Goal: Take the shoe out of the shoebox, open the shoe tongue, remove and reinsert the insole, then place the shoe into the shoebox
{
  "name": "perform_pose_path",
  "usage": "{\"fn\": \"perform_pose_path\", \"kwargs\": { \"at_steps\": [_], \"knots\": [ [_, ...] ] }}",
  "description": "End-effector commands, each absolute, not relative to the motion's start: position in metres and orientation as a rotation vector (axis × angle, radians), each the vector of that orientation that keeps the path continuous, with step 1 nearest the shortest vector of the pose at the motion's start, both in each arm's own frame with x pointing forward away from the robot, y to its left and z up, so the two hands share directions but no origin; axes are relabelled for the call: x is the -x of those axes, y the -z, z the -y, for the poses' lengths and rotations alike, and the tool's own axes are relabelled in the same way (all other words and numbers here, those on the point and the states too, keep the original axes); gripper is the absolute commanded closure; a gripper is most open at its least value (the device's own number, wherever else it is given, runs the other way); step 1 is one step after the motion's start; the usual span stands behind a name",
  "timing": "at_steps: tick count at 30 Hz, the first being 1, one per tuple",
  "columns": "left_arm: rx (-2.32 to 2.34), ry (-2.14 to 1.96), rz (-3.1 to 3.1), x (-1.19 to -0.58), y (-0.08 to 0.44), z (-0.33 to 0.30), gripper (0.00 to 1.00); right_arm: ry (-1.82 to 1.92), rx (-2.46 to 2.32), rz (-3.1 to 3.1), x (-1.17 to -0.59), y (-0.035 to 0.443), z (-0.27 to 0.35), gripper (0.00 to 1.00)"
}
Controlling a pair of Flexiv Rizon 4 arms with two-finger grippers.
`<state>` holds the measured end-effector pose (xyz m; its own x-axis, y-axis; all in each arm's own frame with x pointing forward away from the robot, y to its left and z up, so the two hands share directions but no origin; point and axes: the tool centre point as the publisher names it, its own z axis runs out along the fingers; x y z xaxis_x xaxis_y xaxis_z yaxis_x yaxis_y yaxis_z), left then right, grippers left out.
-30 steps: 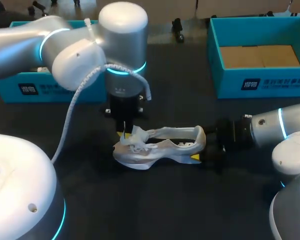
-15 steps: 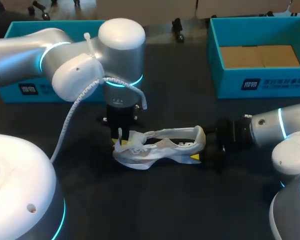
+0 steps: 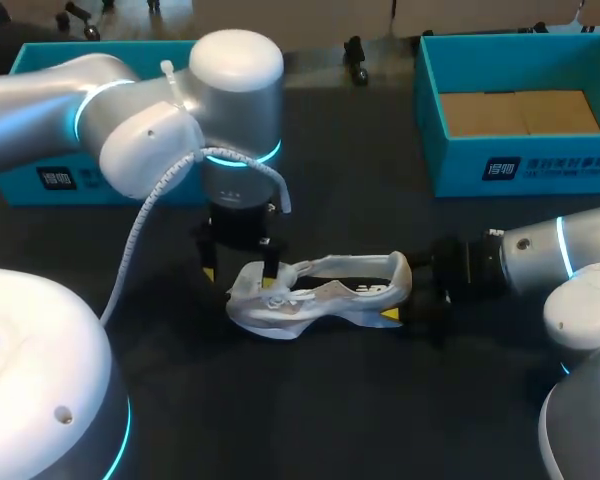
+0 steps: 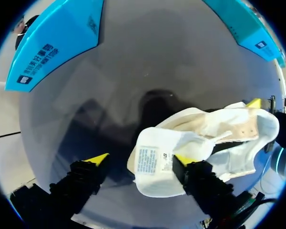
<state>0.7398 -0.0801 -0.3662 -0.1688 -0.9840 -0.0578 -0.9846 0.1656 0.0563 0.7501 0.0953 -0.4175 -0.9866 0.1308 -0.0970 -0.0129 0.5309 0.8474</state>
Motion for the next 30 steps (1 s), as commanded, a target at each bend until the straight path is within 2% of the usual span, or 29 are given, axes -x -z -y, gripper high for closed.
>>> {"fn": "perform_pose_path", "kwargs": {
  "at_steps": [1, 8, 28, 30],
  "knots": [
    [2.0, -0.066, -2.412, -0.734, 0.353, 0.077, 0.05, -1.44, -0.105, -2.621, -0.751, 0.42, -0.1, 1.0],
    [1.952, -0.003, -2.468, -0.733, 0.337, 0.09, 0.0, -1.44, -0.105, -2.621, -0.751, 0.42, -0.1, 1.0],
    [1.396, 0.324, -2.808, -0.758, 0.28, 0.142, 0.0, -1.44, -0.105, -2.621, -0.751, 0.42, -0.1, 1.0],
    [1.3, 0.329, -2.829, -0.759, 0.274, 0.146, 0.03, -1.44, -0.105, -2.621, -0.751, 0.42, -0.1, 1.0]
  ]
}}
